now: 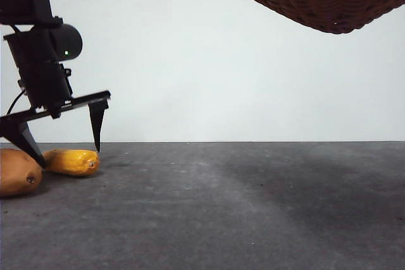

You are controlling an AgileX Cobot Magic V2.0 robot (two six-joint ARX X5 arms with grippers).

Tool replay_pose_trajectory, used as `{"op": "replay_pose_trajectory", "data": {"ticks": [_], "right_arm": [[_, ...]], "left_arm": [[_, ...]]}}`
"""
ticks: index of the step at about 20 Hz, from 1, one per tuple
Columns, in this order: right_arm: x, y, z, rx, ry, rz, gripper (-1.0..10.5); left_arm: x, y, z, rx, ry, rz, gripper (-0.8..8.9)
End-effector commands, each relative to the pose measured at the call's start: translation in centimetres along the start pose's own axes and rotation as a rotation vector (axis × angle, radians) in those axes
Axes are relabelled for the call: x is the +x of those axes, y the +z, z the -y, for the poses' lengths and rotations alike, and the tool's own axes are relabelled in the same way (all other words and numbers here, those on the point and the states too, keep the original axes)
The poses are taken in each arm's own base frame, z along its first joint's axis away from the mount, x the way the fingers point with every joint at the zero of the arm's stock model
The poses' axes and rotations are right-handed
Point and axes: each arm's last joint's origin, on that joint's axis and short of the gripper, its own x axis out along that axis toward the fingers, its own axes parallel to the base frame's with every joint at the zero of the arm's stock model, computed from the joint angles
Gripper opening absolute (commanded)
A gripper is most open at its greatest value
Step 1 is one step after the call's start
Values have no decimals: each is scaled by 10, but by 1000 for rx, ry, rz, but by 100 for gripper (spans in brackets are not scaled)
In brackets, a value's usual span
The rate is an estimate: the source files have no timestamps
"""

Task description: Help me put the vegetables on the table into the basket

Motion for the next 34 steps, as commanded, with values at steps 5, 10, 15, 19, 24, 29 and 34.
{"op": "replay_pose_trajectory", "data": {"ticks": [5,10,15,19,24,29,34], "right_arm": [[-4,3,-1,-9,4,44,-12],[-3,3,0,-7,5,40,-12],[10,4,3,13,1,-23,-12],[43,10,11,50,13,-111,-12],[97,18,20,118,123,-193,-12],[137,18,21,163,192,-266,-12],[174,15,4,155,239,-345,-12]], "left_arm": [[19,1,-3,9,-8,-34,260],[18,1,-1,63,-53,-48,-8],[-17,5,8,279,-105,52,-8],[-98,-2,15,519,-159,264,-8],[-198,-46,10,779,-285,412,-6],[-243,-115,14,1039,-421,383,-6],[-216,-181,37,1266,-568,272,-6]]}}
